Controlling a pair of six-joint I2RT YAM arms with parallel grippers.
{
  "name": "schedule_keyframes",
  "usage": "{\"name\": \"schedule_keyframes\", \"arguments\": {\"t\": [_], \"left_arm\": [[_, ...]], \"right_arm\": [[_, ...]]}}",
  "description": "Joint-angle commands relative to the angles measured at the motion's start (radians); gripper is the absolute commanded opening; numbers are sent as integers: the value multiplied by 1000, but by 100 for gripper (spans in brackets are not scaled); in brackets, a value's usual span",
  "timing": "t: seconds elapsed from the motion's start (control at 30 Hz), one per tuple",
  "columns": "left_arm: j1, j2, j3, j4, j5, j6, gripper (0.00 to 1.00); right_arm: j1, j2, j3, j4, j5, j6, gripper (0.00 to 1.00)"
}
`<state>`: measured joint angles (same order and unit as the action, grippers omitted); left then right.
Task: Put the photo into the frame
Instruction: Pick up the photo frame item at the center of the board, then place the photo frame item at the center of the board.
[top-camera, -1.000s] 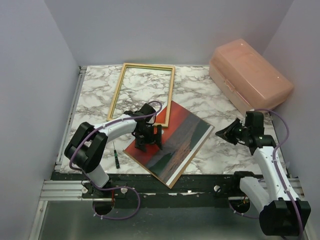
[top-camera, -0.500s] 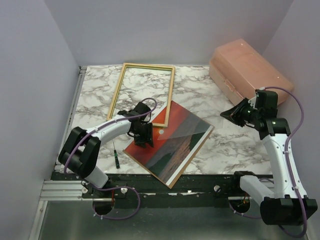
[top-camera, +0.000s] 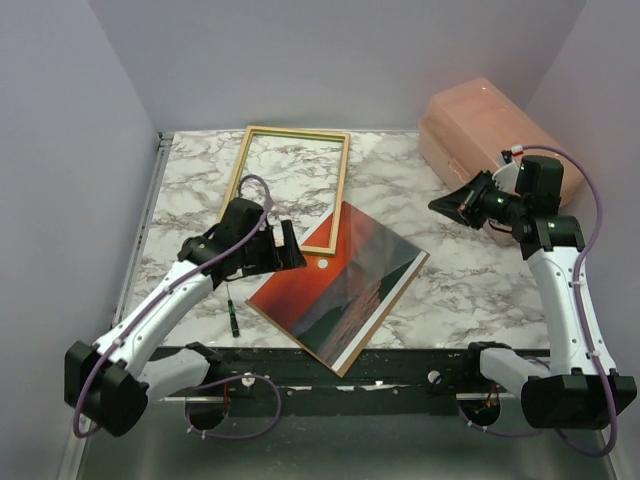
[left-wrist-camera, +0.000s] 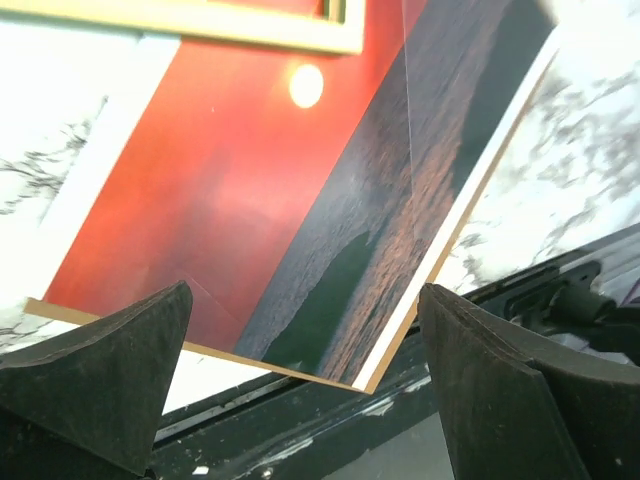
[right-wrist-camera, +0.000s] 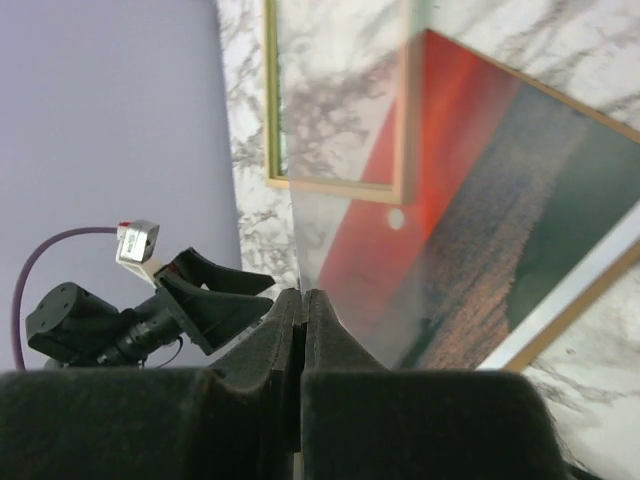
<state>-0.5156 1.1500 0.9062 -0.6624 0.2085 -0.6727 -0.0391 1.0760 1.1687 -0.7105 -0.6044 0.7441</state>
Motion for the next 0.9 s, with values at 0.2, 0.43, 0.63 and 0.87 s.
{"name": "schedule_keyframes", "arguments": {"t": [0.2,0.43,0.63,0.87], "left_arm": [[90,-413,-18,-7,-112,-60,98],[98,-478,-6,-35,-107,-54,98],[99,-469,-29,-51,-115,-59,98],[100,-458,-61,-37,-106,-69,98]], "right_arm": [[6,102,106,319,-256,118,1],[30,164,123,591,-322,293,1],[118,171,76,672,-311,306,1],[134,76,-241,689,-322,239,1]]}}
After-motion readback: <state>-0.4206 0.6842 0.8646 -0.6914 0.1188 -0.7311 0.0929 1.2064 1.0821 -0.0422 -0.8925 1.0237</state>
